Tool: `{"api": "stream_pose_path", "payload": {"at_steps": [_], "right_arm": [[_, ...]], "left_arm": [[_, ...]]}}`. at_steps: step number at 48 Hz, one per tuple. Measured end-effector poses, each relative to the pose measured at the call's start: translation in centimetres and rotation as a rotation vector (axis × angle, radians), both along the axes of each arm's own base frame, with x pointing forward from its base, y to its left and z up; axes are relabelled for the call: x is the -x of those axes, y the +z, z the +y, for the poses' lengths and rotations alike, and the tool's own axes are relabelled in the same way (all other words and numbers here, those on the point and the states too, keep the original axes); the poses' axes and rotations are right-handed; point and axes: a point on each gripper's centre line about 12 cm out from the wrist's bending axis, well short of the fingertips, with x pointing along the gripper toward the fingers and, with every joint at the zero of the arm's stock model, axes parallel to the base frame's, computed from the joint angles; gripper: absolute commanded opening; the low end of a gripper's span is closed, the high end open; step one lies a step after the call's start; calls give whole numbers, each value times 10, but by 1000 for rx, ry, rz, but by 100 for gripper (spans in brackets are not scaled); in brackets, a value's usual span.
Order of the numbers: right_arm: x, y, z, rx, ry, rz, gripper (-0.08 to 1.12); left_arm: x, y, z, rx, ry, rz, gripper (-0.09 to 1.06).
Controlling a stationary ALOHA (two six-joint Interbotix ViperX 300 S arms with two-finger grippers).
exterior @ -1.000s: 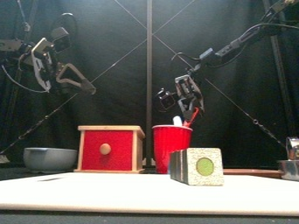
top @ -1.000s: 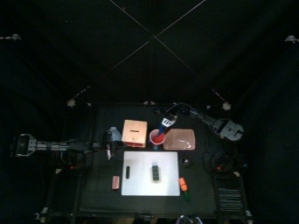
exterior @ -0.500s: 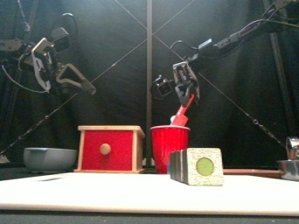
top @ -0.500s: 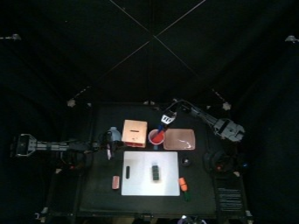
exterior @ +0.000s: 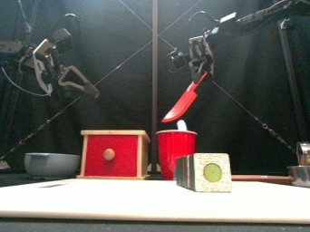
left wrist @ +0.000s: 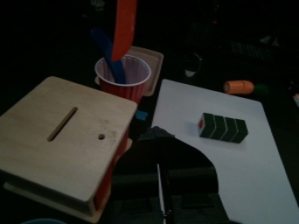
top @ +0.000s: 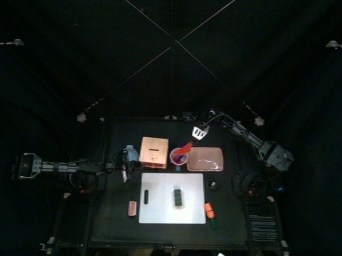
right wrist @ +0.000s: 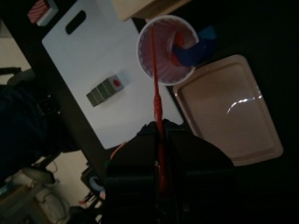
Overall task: Place sushi on board then cut the sushi with the knife then place the pieces on the plate
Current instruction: Grasp knife edge with left hand
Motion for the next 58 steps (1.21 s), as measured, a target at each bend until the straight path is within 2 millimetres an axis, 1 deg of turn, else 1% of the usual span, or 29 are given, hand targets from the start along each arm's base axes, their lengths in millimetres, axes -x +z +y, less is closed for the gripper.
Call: {"api": "stream_pose_path", "payload": {"at_steps": [6, 10, 16, 25, 29, 32, 38, 45, 54, 58], "right_arm": [[6, 18, 18, 88, 8, -62, 31], [7, 24, 34, 141, 22, -108, 31], [8, 25, 62, 209, 42, -192, 31], [14, 18, 99, 301, 49, -352, 31], [23, 10, 115, 338, 53, -416, 32], [30, -1, 121, 370, 55, -445, 32], [44, -28, 127, 430, 37, -490, 32], [58, -60, 137, 521, 51, -552, 32], [61, -82, 161, 576, 133, -646, 32], [60, -88, 171, 582, 167, -678, 32]], "left_arm": [[1, 4, 0, -5, 0, -21, -3], [2, 8, 0, -12, 0, -40, -3], [3, 14, 0, -23, -1, -67, -3], [2, 16, -2, -36, -12, -74, -2], [1, 19, -2, -42, -15, -80, -2], [0, 22, -3, -41, -19, -88, -2], [-5, 31, -6, -43, -34, -113, -2], [-13, 48, -8, -50, -47, -161, -2], [-17, 53, -13, -54, -64, -187, -2], [-18, 55, -19, -50, -87, -191, -1]]}}
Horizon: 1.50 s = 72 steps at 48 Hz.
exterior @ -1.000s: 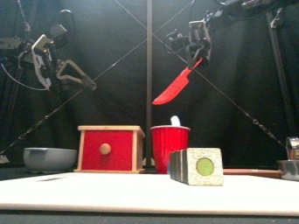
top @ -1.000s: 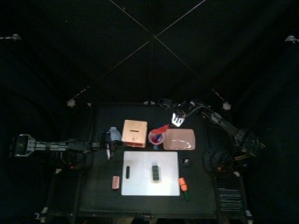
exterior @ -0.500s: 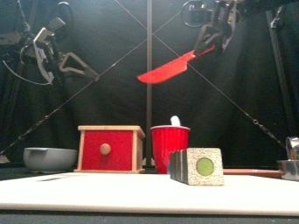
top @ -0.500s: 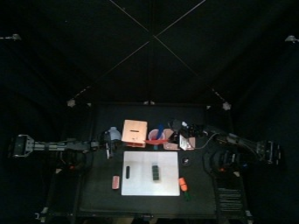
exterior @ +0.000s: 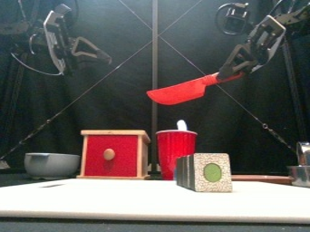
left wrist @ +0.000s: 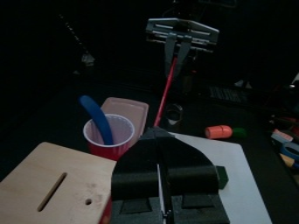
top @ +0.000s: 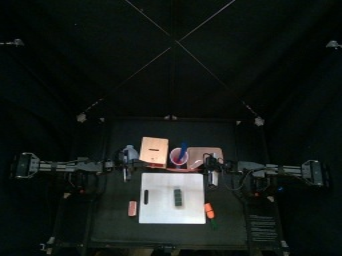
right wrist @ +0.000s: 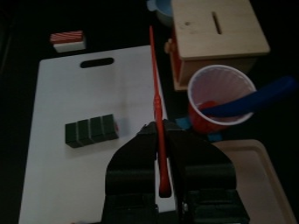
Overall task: Place sushi on board then cut the sushi with the knife then place the pieces on the plate
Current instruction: Grasp knife edge with left hand
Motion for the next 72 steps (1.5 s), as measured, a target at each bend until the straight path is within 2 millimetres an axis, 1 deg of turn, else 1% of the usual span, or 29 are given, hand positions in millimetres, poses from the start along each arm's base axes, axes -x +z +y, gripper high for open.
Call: {"api": "stream_pose_path", "payload": {"at_steps": [3, 7, 9, 10, 14, 20, 24, 28, 38, 51, 61, 65, 72], "right_arm": [[-2, -2, 7, 4, 24, -21, 32], [-5, -4, 12, 7, 39, -44, 32], [-7, -6, 15, 5, 45, -55, 32], [-7, -8, 16, 1, 48, -58, 32], [-11, -10, 19, 1, 53, -77, 32], [-17, -15, 22, -1, 60, -81, 32], [-19, -20, 24, -5, 64, -71, 32], [-22, -25, 26, -14, 66, -52, 32], [-25, -32, 31, -31, 75, -31, 32], [-27, -33, 37, -57, 78, -42, 32], [-29, -37, 38, -68, 78, -31, 32], [-29, -37, 38, -71, 76, -28, 32], [-30, -40, 39, -69, 79, -18, 32]], "left_arm": [[-2, 3, -6, -2, -25, -7, 2], [-4, 8, -16, 1, -63, -19, 13], [-6, 9, -21, 7, -78, -16, 21], [-7, 10, -23, 10, -84, -16, 27], [-12, 11, -28, 33, -100, -4, 45], [-23, 7, -32, 66, -107, 58, 73], [-31, 1, -34, 77, -112, 120, 89], [-40, -3, -35, 80, -118, 177, 98], [-56, -14, -39, 72, -142, 301, 99], [-76, -49, -42, 82, -153, 479, 99], [-94, -69, -43, 77, -152, 542, 99], [-99, -74, -43, 72, -154, 557, 99], [-103, -77, -42, 63, -156, 565, 99]]}}
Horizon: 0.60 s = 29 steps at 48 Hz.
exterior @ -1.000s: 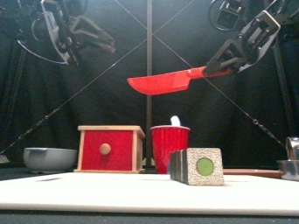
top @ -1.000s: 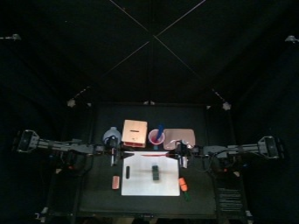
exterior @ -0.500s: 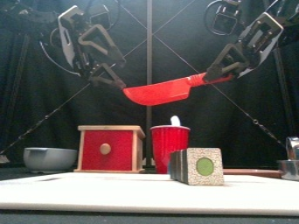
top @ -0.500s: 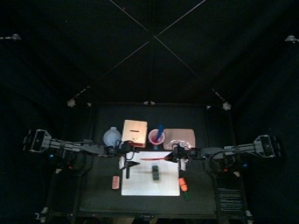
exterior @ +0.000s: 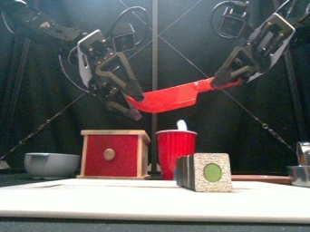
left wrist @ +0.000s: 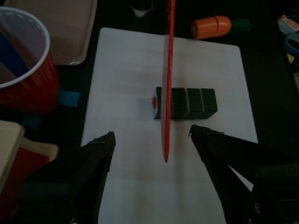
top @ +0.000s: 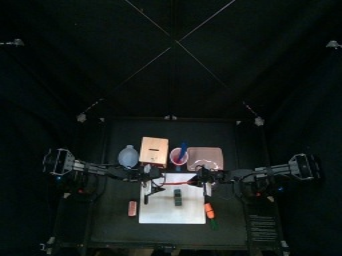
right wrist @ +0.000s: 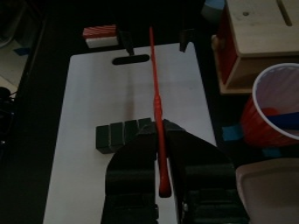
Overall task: Place sushi on board then cut the sushi with the knife then place the pieces on the plate
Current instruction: Grasp knife edge with left hand
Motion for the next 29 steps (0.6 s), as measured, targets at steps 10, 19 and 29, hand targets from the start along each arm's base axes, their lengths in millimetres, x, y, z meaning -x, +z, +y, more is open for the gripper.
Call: {"api": "stream_pose_path", "payload": {"at_steps": [10, 19, 29], "right_arm": [[-1, -3, 2, 2, 8, 11, 32], [-2, -5, 3, 1, 9, 17, 32], [-2, -5, 2, 0, 7, 18, 32]], "left_arm": [[-2, 0, 1, -2, 2, -5, 99], [-4, -1, 1, -12, -4, -13, 95], [-7, -6, 1, -14, -4, 1, 86]]}}
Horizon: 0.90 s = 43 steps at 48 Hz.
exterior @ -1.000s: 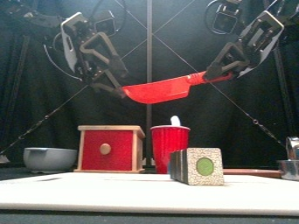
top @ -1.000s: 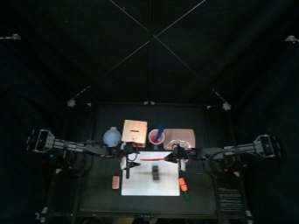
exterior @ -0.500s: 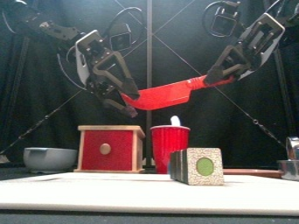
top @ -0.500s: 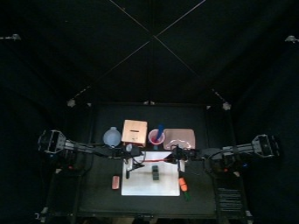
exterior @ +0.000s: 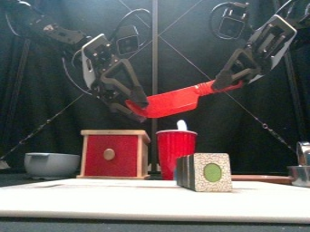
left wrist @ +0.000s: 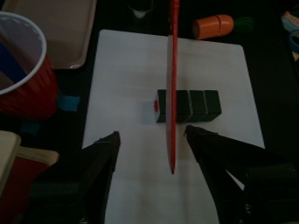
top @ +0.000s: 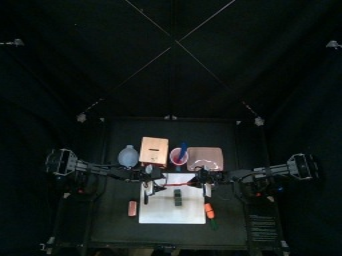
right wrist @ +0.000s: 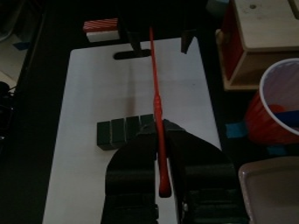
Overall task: Place sushi on board then cut the sushi with the knife then place the pieces on the plate
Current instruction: Grasp knife edge with left hand
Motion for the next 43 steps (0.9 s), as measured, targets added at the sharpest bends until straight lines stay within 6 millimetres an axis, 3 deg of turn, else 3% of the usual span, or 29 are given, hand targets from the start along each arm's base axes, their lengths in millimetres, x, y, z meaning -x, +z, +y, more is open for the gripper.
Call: {"api": "stream_pose_path", "payload": {"at_steps": [28, 43], "right_arm": [[0, -1, 1, -5, 0, 2, 32], [2, -18, 6, -108, -44, 72, 32]], "left_arm": [[-1, 0, -1, -2, -4, 1, 54], [-7, -7, -12, -2, -32, 17, 37]]}}
